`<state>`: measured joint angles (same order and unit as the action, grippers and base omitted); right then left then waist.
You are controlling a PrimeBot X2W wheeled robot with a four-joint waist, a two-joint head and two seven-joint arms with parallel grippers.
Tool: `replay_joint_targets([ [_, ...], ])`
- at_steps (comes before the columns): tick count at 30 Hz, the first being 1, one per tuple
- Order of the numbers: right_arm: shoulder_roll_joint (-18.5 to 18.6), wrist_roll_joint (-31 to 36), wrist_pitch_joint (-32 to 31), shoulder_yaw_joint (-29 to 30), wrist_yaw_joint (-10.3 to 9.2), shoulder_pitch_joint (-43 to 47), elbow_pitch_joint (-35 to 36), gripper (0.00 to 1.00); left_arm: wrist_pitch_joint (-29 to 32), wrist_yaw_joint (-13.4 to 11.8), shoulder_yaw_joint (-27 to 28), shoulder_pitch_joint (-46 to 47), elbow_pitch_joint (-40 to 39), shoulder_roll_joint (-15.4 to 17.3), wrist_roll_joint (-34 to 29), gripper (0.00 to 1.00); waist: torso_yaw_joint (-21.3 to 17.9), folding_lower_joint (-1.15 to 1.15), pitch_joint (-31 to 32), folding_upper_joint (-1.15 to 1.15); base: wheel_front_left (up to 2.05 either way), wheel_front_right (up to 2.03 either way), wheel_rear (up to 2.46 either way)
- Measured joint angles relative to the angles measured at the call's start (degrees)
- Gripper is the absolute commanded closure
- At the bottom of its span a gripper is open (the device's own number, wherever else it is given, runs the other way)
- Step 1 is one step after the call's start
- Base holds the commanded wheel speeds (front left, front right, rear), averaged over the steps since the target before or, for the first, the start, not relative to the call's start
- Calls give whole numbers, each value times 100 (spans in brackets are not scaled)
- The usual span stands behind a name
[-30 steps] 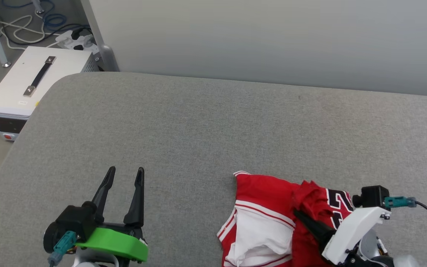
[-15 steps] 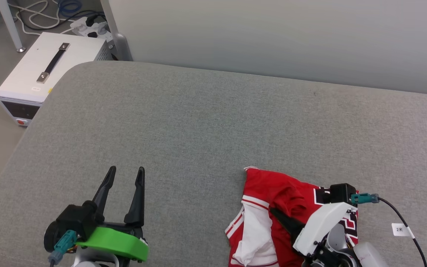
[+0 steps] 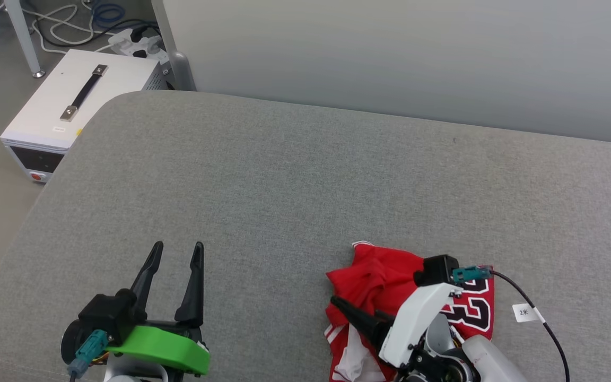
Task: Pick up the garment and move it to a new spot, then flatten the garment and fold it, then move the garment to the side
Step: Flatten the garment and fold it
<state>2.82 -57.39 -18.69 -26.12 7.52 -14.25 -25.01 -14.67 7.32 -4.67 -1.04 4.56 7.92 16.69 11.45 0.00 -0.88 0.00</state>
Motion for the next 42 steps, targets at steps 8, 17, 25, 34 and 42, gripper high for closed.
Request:
replay_joint_targets([
  [8, -19, 995, -131, -7, 0, -92, 10, 0, 0, 0, 23, -10, -15, -1, 0, 0, -118, 0, 127, 0, 0, 0, 0],
  [17, 62, 3247, -249, 910, 1, -107, 1184, 0, 1, 0, 60, -23, -80, -8, -1, 0, -358, 0, 150, 0, 0, 0, 0],
  [25, 1228, 4284, 288, 1358, 1, -97, 2381, 0, 1, 0, 1, -12, -107, -18, 5, 0, -626, 0, 73, 0, 0, 0, 0],
  [34, 1584, 4436, 1439, 2248, 2, 644, 2885, 0, 1, 0, -85, -11, -181, -64, 49, 0, -876, 0, -32, 0, 0, 0, 0],
  [42, 1194, 4417, 2331, 2725, 2, 1490, 3140, 0, 0, 0, -62, -26, -320, -119, 221, 0, -978, 0, -73, 0, 0, 0, 0],
])
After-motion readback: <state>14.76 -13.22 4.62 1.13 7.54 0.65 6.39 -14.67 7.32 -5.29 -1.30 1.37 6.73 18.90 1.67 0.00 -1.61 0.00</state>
